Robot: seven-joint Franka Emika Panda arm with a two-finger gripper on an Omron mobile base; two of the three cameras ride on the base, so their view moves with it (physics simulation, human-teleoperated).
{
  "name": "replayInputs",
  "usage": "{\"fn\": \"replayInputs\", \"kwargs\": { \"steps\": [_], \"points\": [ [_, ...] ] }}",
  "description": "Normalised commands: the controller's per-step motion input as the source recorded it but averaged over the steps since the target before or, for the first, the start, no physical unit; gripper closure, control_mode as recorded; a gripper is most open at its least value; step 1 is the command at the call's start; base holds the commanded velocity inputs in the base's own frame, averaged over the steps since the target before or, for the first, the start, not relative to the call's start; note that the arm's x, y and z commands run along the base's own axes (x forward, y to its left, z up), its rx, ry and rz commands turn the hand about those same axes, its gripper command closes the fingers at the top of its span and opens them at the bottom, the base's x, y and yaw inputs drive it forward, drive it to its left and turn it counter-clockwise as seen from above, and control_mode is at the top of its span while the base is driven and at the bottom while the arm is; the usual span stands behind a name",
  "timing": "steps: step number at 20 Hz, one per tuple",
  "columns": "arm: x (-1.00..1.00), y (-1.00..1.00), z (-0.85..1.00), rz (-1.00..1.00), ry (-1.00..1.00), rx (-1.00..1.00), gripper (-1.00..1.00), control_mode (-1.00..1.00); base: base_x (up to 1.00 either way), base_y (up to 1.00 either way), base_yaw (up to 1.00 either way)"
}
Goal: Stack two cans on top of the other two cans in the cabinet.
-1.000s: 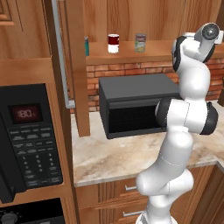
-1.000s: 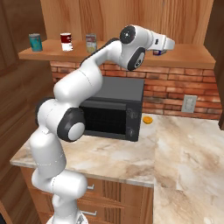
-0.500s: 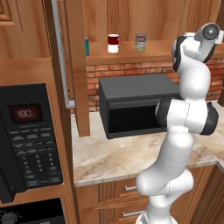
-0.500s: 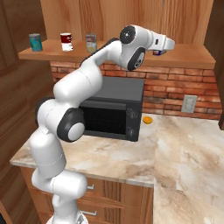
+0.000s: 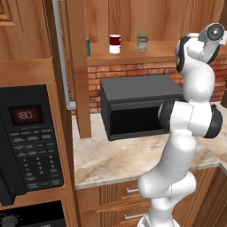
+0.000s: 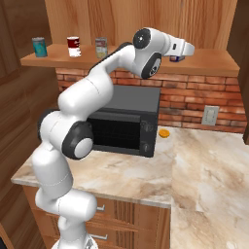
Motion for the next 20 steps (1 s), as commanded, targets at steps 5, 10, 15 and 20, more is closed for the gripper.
{"fn": "replayInputs", "kwargs": {
  "steps": [5, 10, 15, 20],
  "points": [
    [-0.06, 0.00, 0.00, 0.00, 0.00, 0.00, 1.00, -1.00, 0.00, 0.00, 0.00],
    [-0.14, 0.00, 0.00, 0.00, 0.00, 0.00, 1.00, -1.00, 0.00, 0.00, 0.00],
    [-0.11, 0.00, 0.00, 0.00, 0.00, 0.00, 1.00, -1.00, 0.00, 0.00, 0.00],
    [-0.15, 0.00, 0.00, 0.00, 0.00, 0.00, 1.00, -1.00, 0.00, 0.00, 0.00]
  ]
}}
